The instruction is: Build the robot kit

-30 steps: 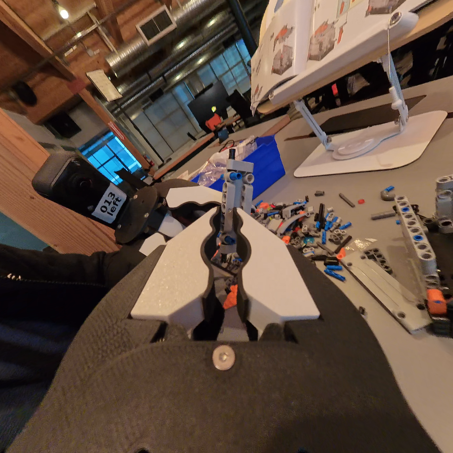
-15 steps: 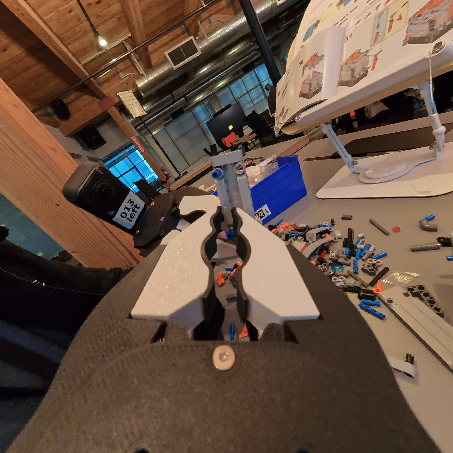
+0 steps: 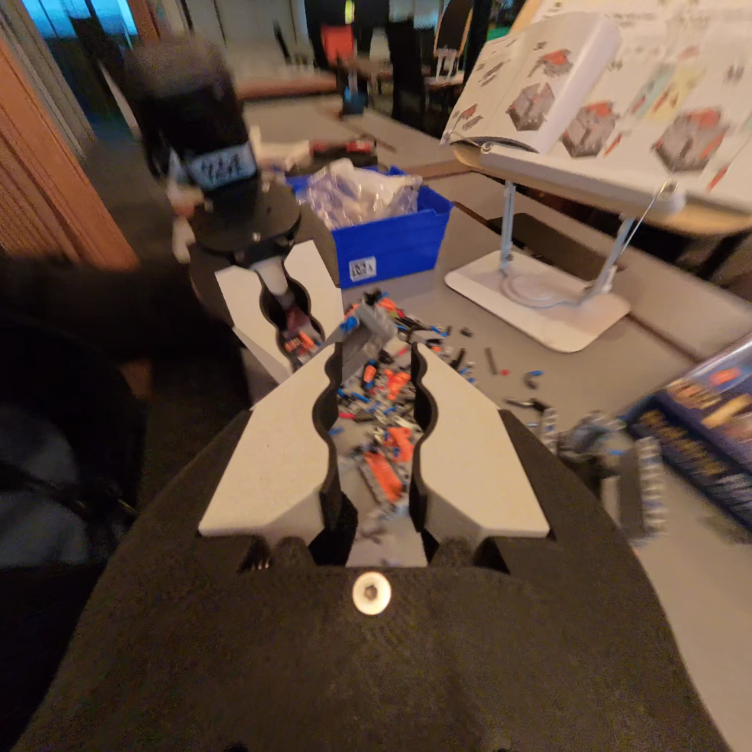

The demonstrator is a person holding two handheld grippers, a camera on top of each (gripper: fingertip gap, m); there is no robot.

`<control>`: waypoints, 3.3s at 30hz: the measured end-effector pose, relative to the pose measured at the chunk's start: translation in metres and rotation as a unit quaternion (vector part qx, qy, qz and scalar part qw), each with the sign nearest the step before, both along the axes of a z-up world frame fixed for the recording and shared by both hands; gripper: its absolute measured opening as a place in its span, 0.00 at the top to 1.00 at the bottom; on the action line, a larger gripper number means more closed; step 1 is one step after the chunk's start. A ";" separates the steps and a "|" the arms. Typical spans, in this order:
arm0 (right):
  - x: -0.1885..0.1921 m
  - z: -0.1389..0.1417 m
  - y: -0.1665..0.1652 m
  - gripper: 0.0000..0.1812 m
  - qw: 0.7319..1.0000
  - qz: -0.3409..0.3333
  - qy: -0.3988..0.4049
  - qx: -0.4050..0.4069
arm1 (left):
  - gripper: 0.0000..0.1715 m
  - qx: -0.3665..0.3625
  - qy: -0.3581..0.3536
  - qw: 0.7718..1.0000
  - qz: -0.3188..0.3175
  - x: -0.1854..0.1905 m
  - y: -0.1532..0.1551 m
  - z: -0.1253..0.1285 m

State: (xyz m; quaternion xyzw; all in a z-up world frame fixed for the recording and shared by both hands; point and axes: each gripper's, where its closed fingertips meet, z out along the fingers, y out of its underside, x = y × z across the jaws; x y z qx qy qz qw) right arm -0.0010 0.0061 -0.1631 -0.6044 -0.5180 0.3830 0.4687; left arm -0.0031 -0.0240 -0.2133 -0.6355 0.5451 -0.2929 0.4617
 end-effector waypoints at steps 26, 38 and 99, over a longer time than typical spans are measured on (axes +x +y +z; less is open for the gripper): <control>-0.001 -0.065 -0.031 0.87 0.912 0.240 -0.301 0.140 | 0.89 -0.075 0.198 0.959 -0.189 -0.009 -0.027 -0.031; -0.001 -0.066 0.008 0.87 0.968 0.174 -0.175 -0.037 | 0.81 -0.108 0.122 0.984 -0.070 -0.015 0.023 -0.028; -0.009 -0.107 0.015 0.97 0.906 0.259 -0.309 -0.127 | 0.97 -0.163 0.154 0.975 -0.009 -0.008 0.034 -0.110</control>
